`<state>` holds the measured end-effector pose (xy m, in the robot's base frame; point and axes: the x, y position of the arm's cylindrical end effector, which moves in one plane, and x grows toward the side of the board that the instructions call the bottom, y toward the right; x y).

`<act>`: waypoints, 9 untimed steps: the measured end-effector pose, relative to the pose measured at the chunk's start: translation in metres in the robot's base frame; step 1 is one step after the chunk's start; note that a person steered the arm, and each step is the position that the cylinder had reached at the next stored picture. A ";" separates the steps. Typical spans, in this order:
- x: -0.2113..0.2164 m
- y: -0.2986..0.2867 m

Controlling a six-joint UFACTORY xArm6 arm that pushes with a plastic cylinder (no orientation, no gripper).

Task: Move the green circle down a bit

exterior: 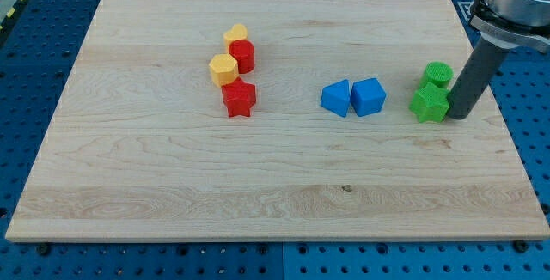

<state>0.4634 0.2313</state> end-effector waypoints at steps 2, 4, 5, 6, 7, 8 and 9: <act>0.000 -0.035; 0.038 0.016; 0.018 0.040; -0.033 0.056; -0.091 0.058; -0.107 0.022; -0.075 0.008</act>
<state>0.3887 0.2396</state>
